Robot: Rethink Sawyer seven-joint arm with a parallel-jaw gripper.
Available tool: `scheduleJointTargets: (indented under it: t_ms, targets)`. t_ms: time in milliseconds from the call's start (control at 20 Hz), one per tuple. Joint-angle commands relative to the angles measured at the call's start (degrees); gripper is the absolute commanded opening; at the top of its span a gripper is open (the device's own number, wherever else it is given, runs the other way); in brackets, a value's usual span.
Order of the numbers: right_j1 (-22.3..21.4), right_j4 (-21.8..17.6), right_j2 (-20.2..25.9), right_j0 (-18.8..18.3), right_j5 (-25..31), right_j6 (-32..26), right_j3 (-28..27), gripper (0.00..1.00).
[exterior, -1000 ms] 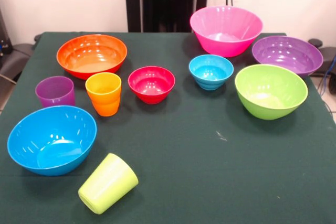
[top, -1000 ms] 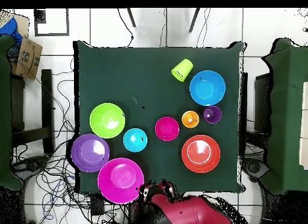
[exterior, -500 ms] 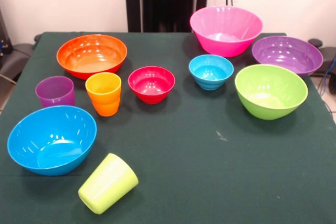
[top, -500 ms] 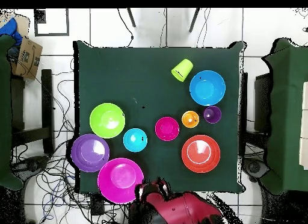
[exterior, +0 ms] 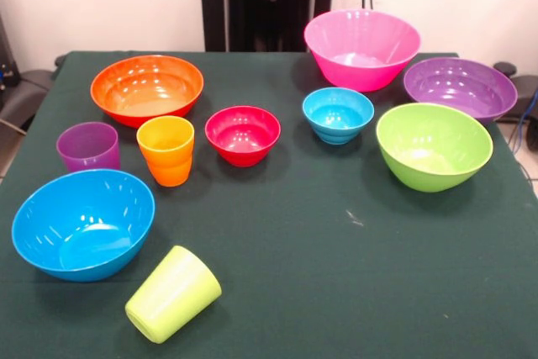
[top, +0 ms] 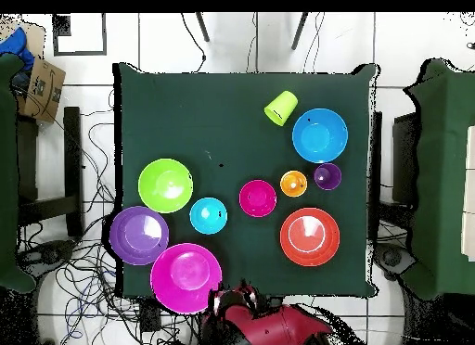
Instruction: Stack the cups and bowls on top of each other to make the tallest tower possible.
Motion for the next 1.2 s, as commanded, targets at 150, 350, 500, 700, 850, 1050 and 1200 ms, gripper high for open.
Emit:
scheduleJointTargets:
  t_ms: [150,350,500,700,850,1050,1200]
  targets:
    - [10.15,-0.05,-11.14,5.82,-10.1,9.49,-4.87,1.0]
    - [13.47,3.36,-15.52,8.19,-15.31,11.14,-3.7,1.0]
    - [16.33,5.35,-18.28,9.51,-19.37,12.07,-3.12,1.0]
    - [15.87,9.38,-19.74,10.65,-21.21,13.67,-0.85,1.0]
    - [15.91,12.26,-20.83,11.75,-23.4,14.93,0.82,1.0]
    - [19.81,15.03,-22.32,12.76,-28.93,17.44,1.73,1.0]
    - [21.34,16.33,-23.81,13.8,-31.78,19.3,3.18,1.0]
